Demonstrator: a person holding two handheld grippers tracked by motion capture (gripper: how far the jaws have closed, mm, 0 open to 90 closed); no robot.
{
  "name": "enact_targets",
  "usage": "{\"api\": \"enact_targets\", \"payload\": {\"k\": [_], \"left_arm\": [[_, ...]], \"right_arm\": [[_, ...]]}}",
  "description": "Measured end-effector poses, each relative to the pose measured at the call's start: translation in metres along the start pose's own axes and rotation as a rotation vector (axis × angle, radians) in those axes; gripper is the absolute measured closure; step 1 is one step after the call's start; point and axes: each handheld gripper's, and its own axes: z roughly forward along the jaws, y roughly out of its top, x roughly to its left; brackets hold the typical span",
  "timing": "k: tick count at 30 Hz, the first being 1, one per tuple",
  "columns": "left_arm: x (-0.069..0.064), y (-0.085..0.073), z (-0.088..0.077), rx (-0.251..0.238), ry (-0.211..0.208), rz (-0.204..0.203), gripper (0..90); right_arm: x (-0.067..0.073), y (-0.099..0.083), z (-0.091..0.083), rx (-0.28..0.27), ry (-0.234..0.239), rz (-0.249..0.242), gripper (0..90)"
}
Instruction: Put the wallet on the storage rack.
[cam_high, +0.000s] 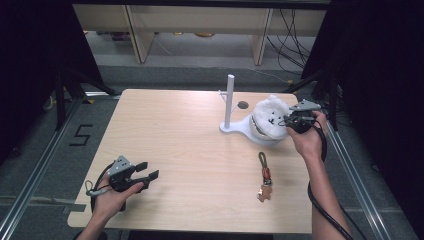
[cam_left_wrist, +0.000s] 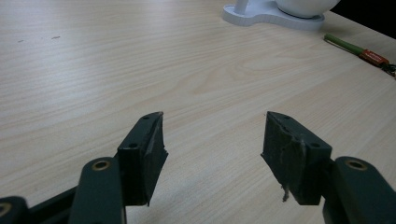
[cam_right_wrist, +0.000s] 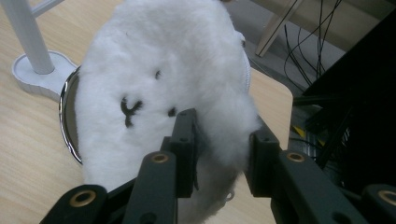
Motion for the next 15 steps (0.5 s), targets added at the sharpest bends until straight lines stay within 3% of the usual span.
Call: {"api": "enact_targets", "payload": {"k": [2,4,8,9,15], "left_arm": [[0.0001,0.0001,-0.0001,0.001,0.000,0.000,38.1],[-0.0001,0.0000,0.0000,0.002,0.000,0.001,38.1],[-0.0003,0.0002,-0.0002,0.003,0.001,0.002,38.1],[-0.0002,0.0001,0.0000,0.001,-0.001,0.002,38.1],[-0.0001,0.0000,-0.0001,0.001,0.000,0.003,38.1]], "right_arm": [[-0.0013,-0.0009,0.0007,-0.005,-0.016,-0.013,69.5],[-0.0016,-0.0024,0.0026,-0.006,-0.001,0.018,65.9],[-0.0028,-0.0040,0.0052,-0.020,-0.008,0.034,61.2],[-0.0002,-0.0037,0.0037,-0.003,-0.012,0.077,60.5],[-0.0038,-0.0052,0.0061,-0.008,-0.016,0.071,54.0]]}}
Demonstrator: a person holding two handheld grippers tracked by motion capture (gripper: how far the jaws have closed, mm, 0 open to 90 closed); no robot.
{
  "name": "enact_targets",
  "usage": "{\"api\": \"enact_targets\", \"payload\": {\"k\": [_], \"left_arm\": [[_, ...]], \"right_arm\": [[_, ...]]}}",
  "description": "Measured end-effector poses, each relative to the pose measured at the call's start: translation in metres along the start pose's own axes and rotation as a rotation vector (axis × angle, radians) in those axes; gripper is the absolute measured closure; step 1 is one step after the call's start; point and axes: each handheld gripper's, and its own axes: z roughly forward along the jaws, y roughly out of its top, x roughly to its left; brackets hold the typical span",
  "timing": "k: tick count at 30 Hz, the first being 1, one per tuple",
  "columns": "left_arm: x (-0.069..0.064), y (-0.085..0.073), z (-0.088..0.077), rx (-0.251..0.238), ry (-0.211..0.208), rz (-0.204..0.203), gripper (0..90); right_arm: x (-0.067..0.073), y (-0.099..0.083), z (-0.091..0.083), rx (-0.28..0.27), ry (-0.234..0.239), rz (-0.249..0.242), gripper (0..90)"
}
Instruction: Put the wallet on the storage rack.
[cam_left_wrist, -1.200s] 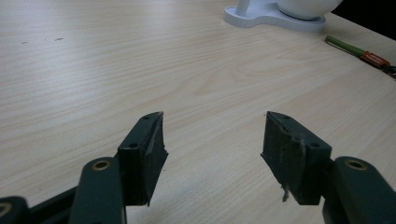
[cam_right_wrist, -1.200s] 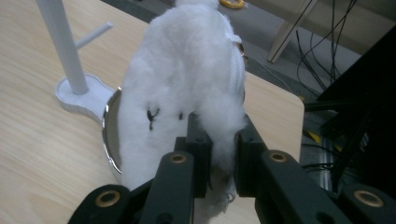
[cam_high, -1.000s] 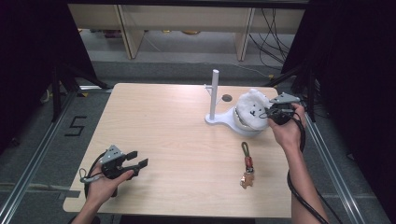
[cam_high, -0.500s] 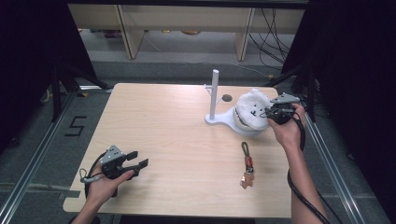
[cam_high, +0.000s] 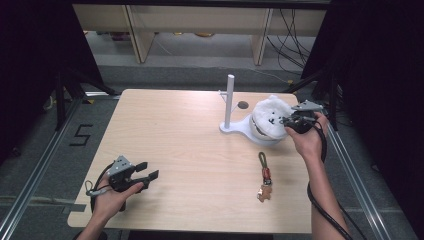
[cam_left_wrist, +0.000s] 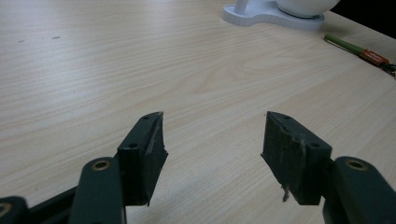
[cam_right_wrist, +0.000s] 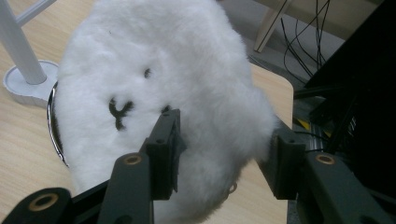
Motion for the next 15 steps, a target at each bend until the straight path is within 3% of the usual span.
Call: {"api": "enact_targets", "payload": {"k": [6,9,15], "left_arm": [[-0.0005,-0.0001,0.0002,0.005,0.004,-0.002,38.1],[-0.0007,0.0001,-0.0001,0.009,0.006,0.001,38.1],[-0.0006,0.0000,0.0005,0.000,0.000,0.000,38.1]], "right_arm": [[0.0002,-0.0008,-0.0008,-0.013,-0.012,0.048,50.7],[-0.0011,-0.0010,-0.0008,-0.022,-0.021,0.033,50.3],[-0.0014,0.0007,-0.0039,-0.017,-0.017,0.053,49.3]]}}
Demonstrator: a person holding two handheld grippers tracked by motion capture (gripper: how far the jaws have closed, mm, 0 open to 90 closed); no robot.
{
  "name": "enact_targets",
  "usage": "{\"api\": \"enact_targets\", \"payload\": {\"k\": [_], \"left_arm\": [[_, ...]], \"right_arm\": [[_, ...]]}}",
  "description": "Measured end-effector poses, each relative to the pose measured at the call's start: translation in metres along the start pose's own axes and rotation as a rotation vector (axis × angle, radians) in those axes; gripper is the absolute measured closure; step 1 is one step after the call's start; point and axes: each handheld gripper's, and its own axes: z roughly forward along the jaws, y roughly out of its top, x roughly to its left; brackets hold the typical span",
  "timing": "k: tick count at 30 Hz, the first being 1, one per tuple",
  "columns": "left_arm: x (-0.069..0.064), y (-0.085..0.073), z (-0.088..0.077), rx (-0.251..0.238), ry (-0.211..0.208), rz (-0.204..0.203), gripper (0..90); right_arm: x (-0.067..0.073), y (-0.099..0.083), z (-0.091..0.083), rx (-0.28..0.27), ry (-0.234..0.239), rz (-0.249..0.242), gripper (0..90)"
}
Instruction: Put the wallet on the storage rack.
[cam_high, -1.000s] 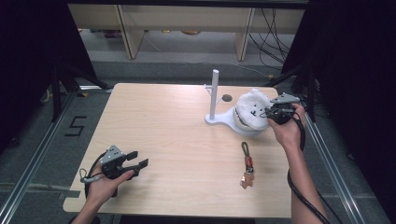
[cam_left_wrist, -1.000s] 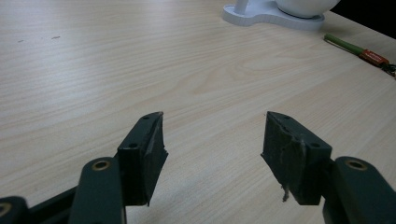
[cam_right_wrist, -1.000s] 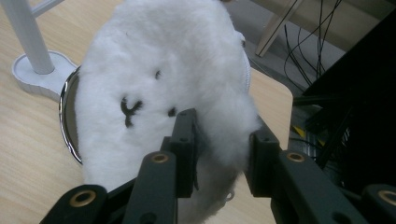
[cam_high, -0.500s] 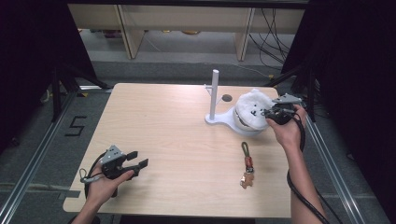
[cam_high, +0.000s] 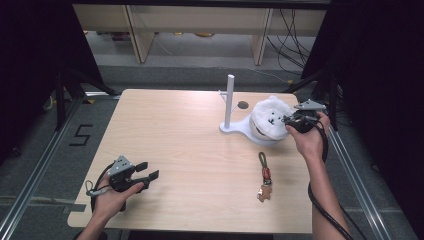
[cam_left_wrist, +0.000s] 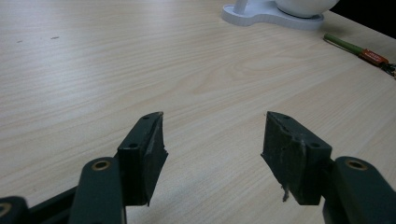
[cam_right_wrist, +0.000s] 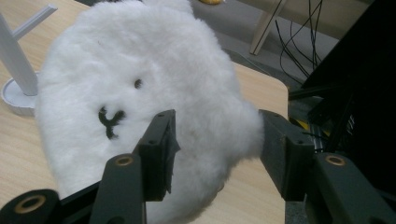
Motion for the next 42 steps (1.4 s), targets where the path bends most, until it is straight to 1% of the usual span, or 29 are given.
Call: {"api": "enact_targets", "payload": {"k": [1,3,4,5,6,8,10,11,15,16,18,21,22,24,25,27,28,29,30,32,33,34,35,36,37,38,39,41,42], "left_arm": [[0.000,0.000,0.000,0.000,-0.001,0.000,38.1],[0.000,0.000,0.000,0.003,0.002,0.000,38.1],[0.000,0.000,0.000,0.003,0.002,0.000,38.1],[0.000,0.000,0.000,0.003,0.001,0.001,38.1],[0.000,0.000,0.000,0.004,0.001,0.000,38.1],[-0.001,0.000,0.001,-0.001,-0.008,0.000,38.1],[-0.001,0.000,0.001,-0.003,-0.013,0.000,38.1],[-0.001,0.000,0.001,-0.003,-0.012,0.000,38.1],[-0.001,0.000,0.002,-0.001,-0.007,-0.001,38.0],[-0.001,0.000,0.001,0.006,-0.002,0.000,38.1],[-0.002,0.000,0.001,0.007,-0.002,0.000,38.1],[-0.002,0.001,0.001,0.006,-0.002,0.002,38.1],[-0.002,0.001,0.001,0.006,-0.002,0.000,38.1],[-0.002,0.001,0.001,0.005,-0.003,0.000,38.1],[-0.002,0.001,0.002,0.005,-0.003,0.000,38.1],[-0.002,0.001,0.002,0.007,-0.002,0.001,38.1],[-0.002,0.001,0.002,0.008,-0.003,0.002,38.0],[-0.002,0.001,0.002,0.008,-0.005,0.003,38.1],[-0.003,0.000,0.003,0.008,-0.007,0.003,38.1],[-0.003,0.000,0.003,0.006,-0.009,0.002,38.1],[-0.003,0.000,0.004,0.003,-0.018,0.002,38.1],[-0.003,0.000,0.004,0.003,-0.018,0.002,38.1],[-0.003,0.000,0.004,0.000,-0.017,0.002,38.1],[-0.003,0.000,0.003,0.006,-0.011,0.002,38.1],[-0.002,0.000,0.003,0.003,-0.010,0.000,38.1],[-0.002,0.000,0.003,0.003,-0.010,0.000,38.1],[-0.002,0.000,0.003,0.004,-0.007,-0.001,38.1],[-0.001,0.000,0.002,0.003,-0.006,-0.003,38.1],[-0.001,0.000,0.002,0.003,-0.006,-0.003,38.1]], "right_arm": [[0.001,0.000,0.000,0.003,0.003,0.014,48.7],[-0.001,-0.001,0.000,-0.019,-0.012,-0.010,48.4],[-0.001,-0.001,0.000,-0.019,-0.012,-0.010,48.4],[-0.002,-0.001,0.000,-0.014,0.008,-0.013,48.3],[-0.003,-0.001,0.000,-0.017,0.005,-0.018,48.2],[-0.003,-0.001,-0.002,-0.012,-0.003,-0.008,47.7],[-0.004,-0.001,-0.001,-0.021,0.006,0.011,47.2],[-0.005,-0.001,-0.002,-0.019,-0.002,0.000,47.1],[-0.006,-0.001,-0.003,-0.011,0.002,0.023,46.9],[-0.007,-0.002,-0.003,-0.008,-0.001,0.012,46.9],[-0.008,-0.003,-0.003,-0.006,0.001,0.012,46.8],[-0.009,-0.004,-0.003,-0.027,0.001,0.038,46.2],[-0.010,-0.004,-0.004,-0.022,-0.001,0.031,45.9],[-0.009,-0.005,-0.005,-0.018,0.004,0.052,45.3],[-0.008,-0.005,-0.007,-0.019,-0.007,0.064,45.3],[-0.007,-0.006,-0.007,-0.020,-0.002,0.074,45.2],[-0.008,-0.006,-0.008,-0.007,0.004,0.070,45.2],[-0.007,-0.007,-0.007,-0.008,0.003,0.084,45.5],[-0.011,-0.007,-0.005,-0.011,0.014,0.061,45.7],[-0.011,-0.009,-0.003,0.006,0.025,0.074,48.0],[-0.013,-0.012,0.004,0.085,0.080,0.080,58.2],[-0.011,-0.014,0.008,0.088,0.095,0.112,63.1],[-0.011,-0.018,0.015,0.095,0.119,0.115,69.6],[-0.009,-0.019,0.016,0.116,0.133,0.131,72.1],[-0.010,-0.020,0.018,0.115,0.143,0.136,74.5],[-0.010,-0.020,0.018,0.115,0.143,0.136,74.5],[-0.010,-0.019,0.016,0.121,0.132,0.144,77.5],[-0.011,-0.017,0.014,0.126,0.153,0.141,82.4],[-0.011,-0.017,0.013,0.132,0.149,0.129,83.1]]}}
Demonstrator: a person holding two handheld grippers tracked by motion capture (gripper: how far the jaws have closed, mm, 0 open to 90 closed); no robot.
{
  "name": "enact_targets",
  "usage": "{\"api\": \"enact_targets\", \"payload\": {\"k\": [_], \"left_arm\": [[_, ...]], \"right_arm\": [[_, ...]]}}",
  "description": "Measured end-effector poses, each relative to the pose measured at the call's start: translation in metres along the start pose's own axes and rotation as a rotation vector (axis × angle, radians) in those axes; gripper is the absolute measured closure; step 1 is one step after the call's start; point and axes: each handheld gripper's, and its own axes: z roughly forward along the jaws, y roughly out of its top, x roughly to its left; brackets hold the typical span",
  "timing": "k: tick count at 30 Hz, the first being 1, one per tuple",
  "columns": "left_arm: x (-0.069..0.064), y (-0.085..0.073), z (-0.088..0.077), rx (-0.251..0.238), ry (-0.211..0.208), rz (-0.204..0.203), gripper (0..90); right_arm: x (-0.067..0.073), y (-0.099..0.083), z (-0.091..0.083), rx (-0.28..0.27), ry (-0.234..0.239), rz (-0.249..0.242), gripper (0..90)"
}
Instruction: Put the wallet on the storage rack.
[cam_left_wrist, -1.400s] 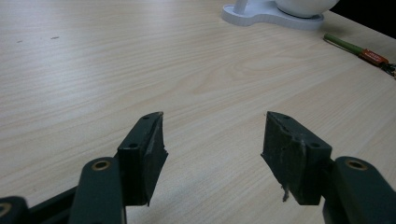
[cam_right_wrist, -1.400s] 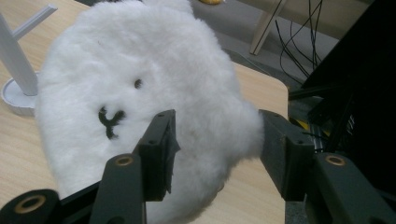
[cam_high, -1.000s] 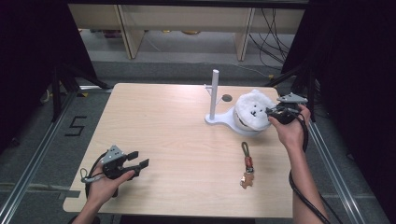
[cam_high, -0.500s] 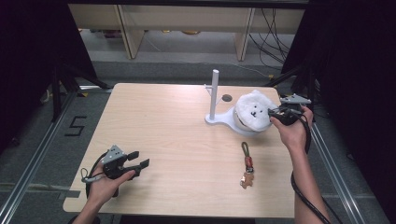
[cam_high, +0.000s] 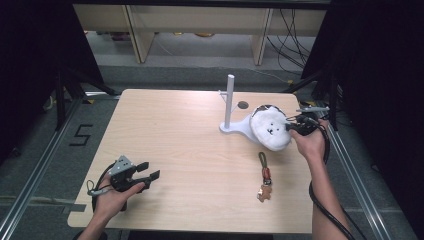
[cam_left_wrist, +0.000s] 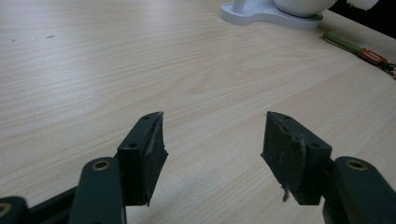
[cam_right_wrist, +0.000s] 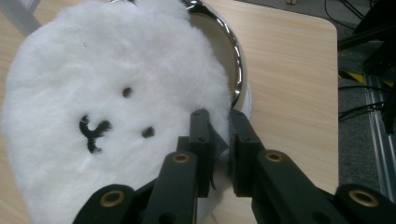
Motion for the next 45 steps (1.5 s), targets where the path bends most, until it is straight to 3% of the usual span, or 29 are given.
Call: {"api": "enact_targets", "payload": {"k": [2,3,4,6,8,9,11,13,15,16,17,21,23,27,28,29,31,35,38,39,45], "left_arm": [[0.000,0.000,0.000,0.001,0.000,0.002,38.1],[0.000,0.000,0.000,-0.005,-0.004,0.000,38.1],[0.000,0.000,-0.001,0.002,0.003,0.001,38.1],[0.000,0.000,-0.001,0.002,0.005,0.000,38.1],[0.000,0.000,0.000,-0.001,0.002,-0.001,38.1],[0.000,0.000,0.000,0.000,0.002,0.001,38.1],[0.000,0.000,0.000,0.001,0.000,0.002,38.1],[0.000,-0.001,0.001,-0.002,-0.006,0.002,38.1],[0.000,-0.001,0.000,0.002,0.001,0.001,38.1],[0.000,-0.001,0.000,-0.002,-0.006,0.001,38.1],[0.001,-0.001,-0.001,-0.003,0.000,-0.002,38.1],[0.003,-0.001,-0.002,-0.006,-0.002,-0.004,38.1],[0.003,-0.001,-0.002,-0.004,0.005,-0.002,38.1],[0.002,-0.001,-0.001,0.000,0.009,-0.008,38.1],[0.001,-0.001,-0.001,-0.003,0.004,-0.006,38.1],[0.000,-0.001,-0.001,-0.003,0.001,-0.003,38.1],[0.000,0.000,-0.001,0.002,0.005,0.001,38.1],[0.000,-0.001,0.000,-0.001,-0.001,0.000,38.1],[0.000,-0.001,-0.001,0.000,0.000,0.000,38.1],[0.001,-0.001,-0.001,0.000,0.000,0.000,38.1],[0.000,-0.001,-0.001,-0.002,-0.001,0.000,38.1]], "right_arm": [[0.002,0.001,-0.002,0.005,-0.006,-0.002,83.9],[0.004,0.002,-0.005,-0.012,-0.012,-0.037,84.6],[0.006,0.003,-0.008,-0.022,-0.006,-0.017,84.7],[0.009,0.007,-0.014,-0.053,0.007,-0.024,84.9],[0.012,0.009,-0.017,-0.080,-0.011,-0.035,84.9],[0.017,0.017,-0.025,-0.133,-0.025,-0.061,84.9],[0.019,0.020,-0.027,-0.156,-0.036,-0.053,84.9],[0.023,0.033,-0.031,-0.232,-0.073,-0.069,84.8],[0.025,0.037,-0.033,-0.234,-0.076,-0.065,84.7],[0.024,0.042,-0.028,-0.265,-0.112,-0.104,84.6],[0.025,0.042,-0.025,-0.276,-0.124,-0.093,84.5],[0.022,0.037,-0.014,-0.247,-0.137,-0.100,84.3],[0.023,0.025,-0.005,-0.243,-0.152,-0.123,83.9],[0.027,0.013,-0.001,-0.230,-0.162,-0.121,83.3],[0.024,0.012,-0.001,-0.234,-0.160,-0.140,82.9],[0.022,0.012,-0.001,-0.241,-0.162,-0.145,80.9],[0.023,0.013,0.000,-0.195,-0.153,-0.138,76.5],[0.021,0.014,0.003,-0.191,-0.165,-0.147,65.3],[0.022,0.014,0.002,-0.162,-0.135,-0.111,58.2],[0.022,0.014,0.002,-0.187,-0.144,-0.109,55.8],[0.021,0.016,-0.007,-0.192,-0.122,-0.064,51.5]]}}
